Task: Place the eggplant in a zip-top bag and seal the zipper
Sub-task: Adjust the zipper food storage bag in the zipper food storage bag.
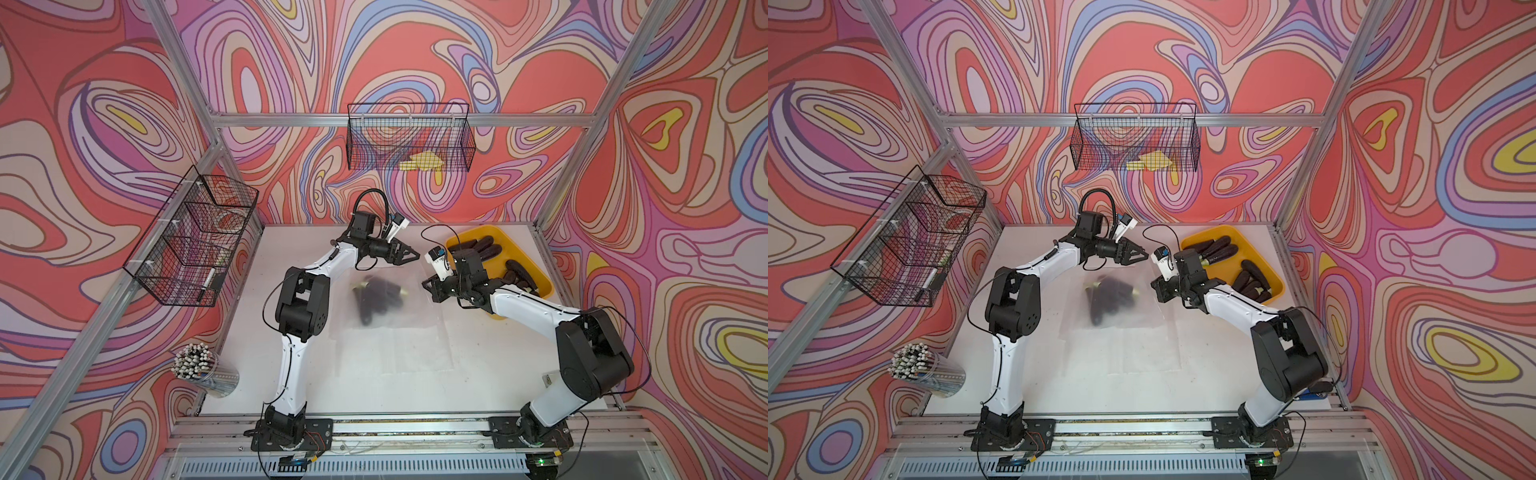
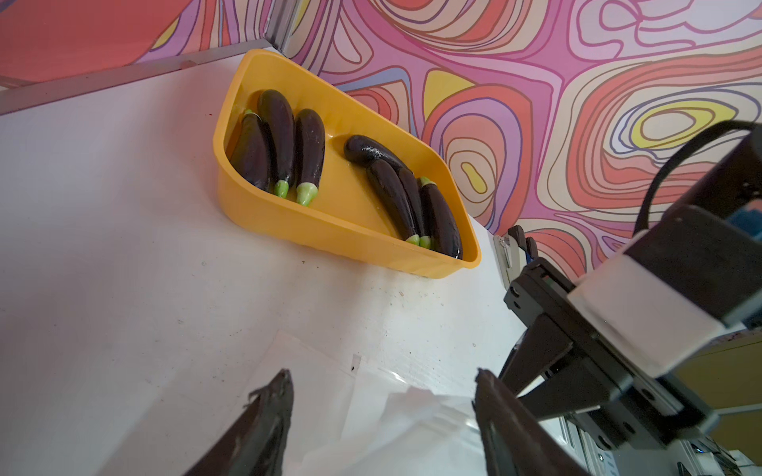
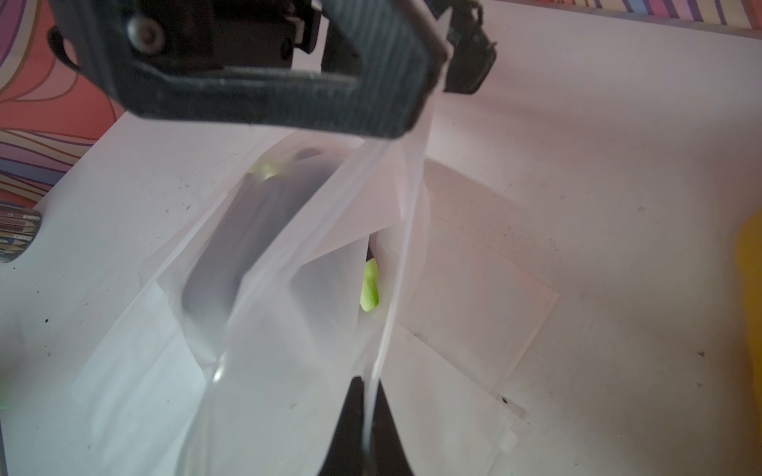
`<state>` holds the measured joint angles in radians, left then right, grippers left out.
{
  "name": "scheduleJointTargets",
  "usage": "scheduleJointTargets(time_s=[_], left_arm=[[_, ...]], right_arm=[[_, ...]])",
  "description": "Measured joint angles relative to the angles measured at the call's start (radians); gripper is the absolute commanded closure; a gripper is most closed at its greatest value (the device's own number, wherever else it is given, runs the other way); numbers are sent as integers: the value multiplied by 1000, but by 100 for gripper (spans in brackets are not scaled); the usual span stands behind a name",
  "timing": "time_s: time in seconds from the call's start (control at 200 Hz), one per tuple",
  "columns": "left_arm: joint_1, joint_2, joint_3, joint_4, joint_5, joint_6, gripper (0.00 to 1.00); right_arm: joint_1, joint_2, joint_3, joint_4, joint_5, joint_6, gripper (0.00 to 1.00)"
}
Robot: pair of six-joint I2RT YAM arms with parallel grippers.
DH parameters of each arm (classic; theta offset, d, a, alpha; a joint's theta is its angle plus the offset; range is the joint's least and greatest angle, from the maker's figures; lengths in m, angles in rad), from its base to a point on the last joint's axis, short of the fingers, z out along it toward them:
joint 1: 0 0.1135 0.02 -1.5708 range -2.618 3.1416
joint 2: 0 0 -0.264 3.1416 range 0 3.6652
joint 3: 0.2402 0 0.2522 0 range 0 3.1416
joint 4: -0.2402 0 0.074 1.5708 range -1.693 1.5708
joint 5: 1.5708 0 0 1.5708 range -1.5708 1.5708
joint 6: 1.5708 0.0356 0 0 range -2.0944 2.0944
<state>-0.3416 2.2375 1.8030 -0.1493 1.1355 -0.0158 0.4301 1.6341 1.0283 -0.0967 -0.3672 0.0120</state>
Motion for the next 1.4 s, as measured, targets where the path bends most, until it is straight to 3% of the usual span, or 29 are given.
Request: scheduleJointTargets(time_s=[0.09, 0.255, 0.486, 0.611, 1.047, 1.402], left_arm=[[0, 1, 0, 1, 19, 5, 33], [1, 1, -12, 61, 89, -31, 52], [4, 1, -91, 181, 140, -114, 68], [8, 1, -92, 218, 152, -147, 68], [36, 1, -139, 355, 184, -257, 53], [42, 1, -139, 369, 189, -278, 58]], right_arm=[[0, 0, 0, 0, 0, 0, 95], [0, 0, 0, 0, 5, 0, 96], [0, 0, 6, -1, 12, 0, 96], [0, 0, 14, -1, 16, 0, 96], [0, 7, 21, -1, 30, -5, 97], [0, 17, 21, 2, 31, -7, 97]])
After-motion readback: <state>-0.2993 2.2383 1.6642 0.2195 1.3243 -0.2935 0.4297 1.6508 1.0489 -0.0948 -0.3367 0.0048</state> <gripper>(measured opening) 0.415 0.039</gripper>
